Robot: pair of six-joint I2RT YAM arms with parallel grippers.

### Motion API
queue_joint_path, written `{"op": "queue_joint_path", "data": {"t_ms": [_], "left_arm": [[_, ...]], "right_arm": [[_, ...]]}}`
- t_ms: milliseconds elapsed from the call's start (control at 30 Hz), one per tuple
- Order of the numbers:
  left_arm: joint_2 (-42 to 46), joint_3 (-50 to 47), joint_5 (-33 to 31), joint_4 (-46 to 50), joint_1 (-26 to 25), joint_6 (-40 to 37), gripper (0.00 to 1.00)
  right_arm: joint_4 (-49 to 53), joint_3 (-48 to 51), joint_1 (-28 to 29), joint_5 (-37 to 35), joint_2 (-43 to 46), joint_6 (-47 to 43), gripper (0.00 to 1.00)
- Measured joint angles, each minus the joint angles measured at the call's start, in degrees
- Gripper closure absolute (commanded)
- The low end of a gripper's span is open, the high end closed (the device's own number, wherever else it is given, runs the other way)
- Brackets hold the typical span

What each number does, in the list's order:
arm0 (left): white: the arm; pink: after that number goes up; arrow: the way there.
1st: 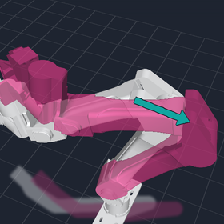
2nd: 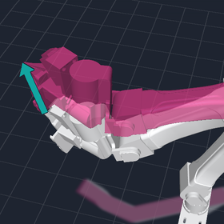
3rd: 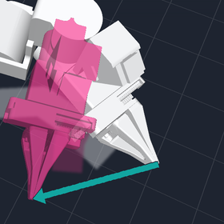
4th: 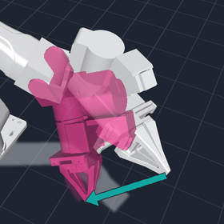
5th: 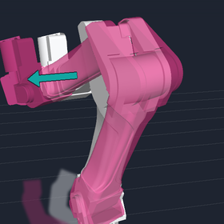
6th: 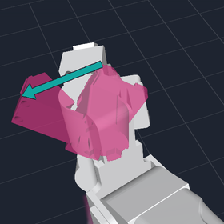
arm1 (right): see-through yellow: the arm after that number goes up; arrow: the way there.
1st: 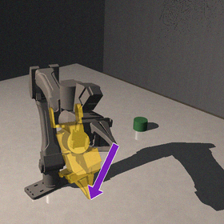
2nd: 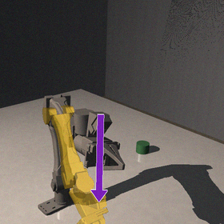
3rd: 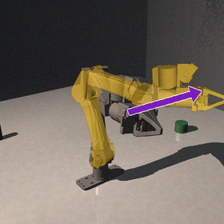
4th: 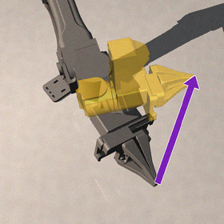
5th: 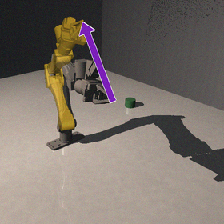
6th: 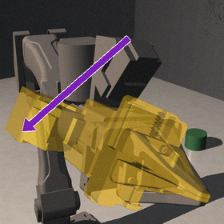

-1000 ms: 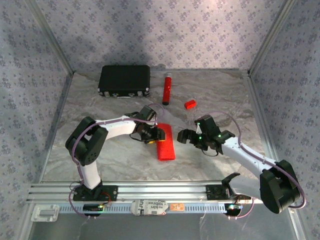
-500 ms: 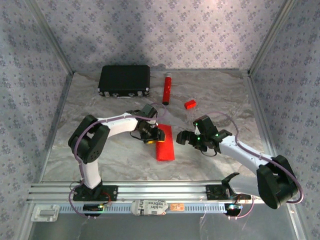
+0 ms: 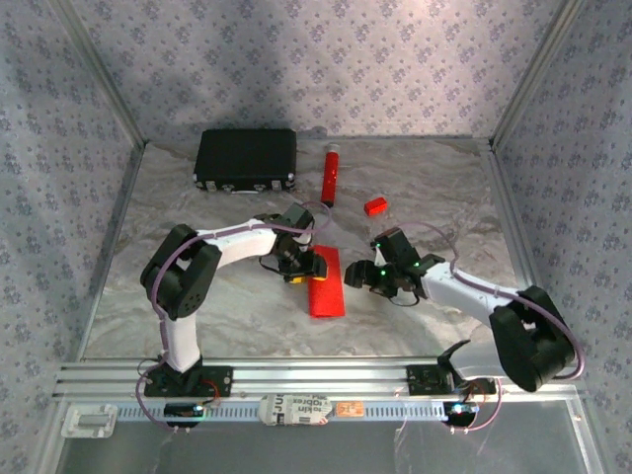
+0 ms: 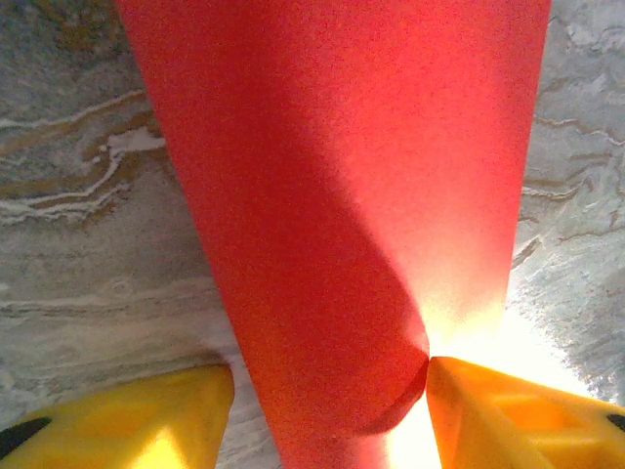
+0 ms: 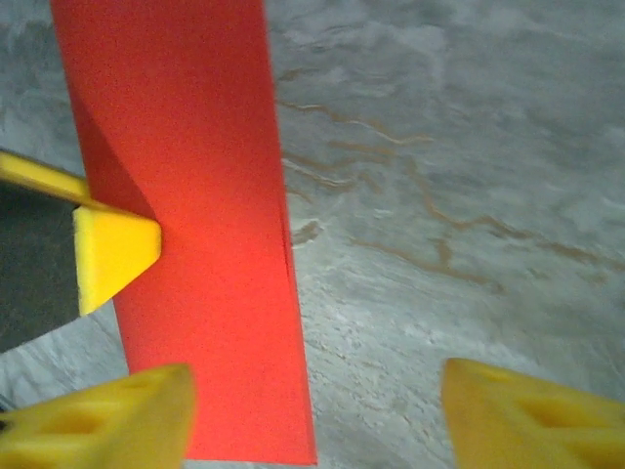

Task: Fold a paper plane with a square sheet of paper (pick it up from the middle)
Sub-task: First fold the square sheet of paper in half at the center of the table.

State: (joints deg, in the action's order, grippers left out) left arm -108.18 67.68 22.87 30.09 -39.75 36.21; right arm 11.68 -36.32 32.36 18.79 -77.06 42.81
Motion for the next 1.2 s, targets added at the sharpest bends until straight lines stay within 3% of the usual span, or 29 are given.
{"op": "queue_joint_path", "data": {"t_ms": [167, 300, 667, 833, 1200], "left_arm": [[-0.35, 0.33, 0.0, 0.37, -0.02, -0.02, 0.43], [-0.35, 0.33, -0.15, 0.39, -0.11, 0.0, 0.43], [-0.35, 0.33, -0.2, 0.35, -0.17, 0.04, 0.42], [0.22, -0.04, 0.04, -0.42, -0.28, 0.92, 0.37], [9.99, -11.85, -0.11, -12.13, 2.03, 7.93, 0.38]], "right_arm": [[-4.39, -1.16, 1.07, 1.64, -4.7, 1.95, 0.76], [-7.54, -2.4, 2.08, 3.19, -8.68, 3.04, 0.87], [-13.64, -4.39, 2.95, 5.88, -17.35, 5.6, 0.92], [-15.06, -3.65, 3.08, 5.64, -17.75, 6.58, 0.92], [-18.25, -2.19, 5.31, 2.93, -17.05, 11.93, 0.92]]}}
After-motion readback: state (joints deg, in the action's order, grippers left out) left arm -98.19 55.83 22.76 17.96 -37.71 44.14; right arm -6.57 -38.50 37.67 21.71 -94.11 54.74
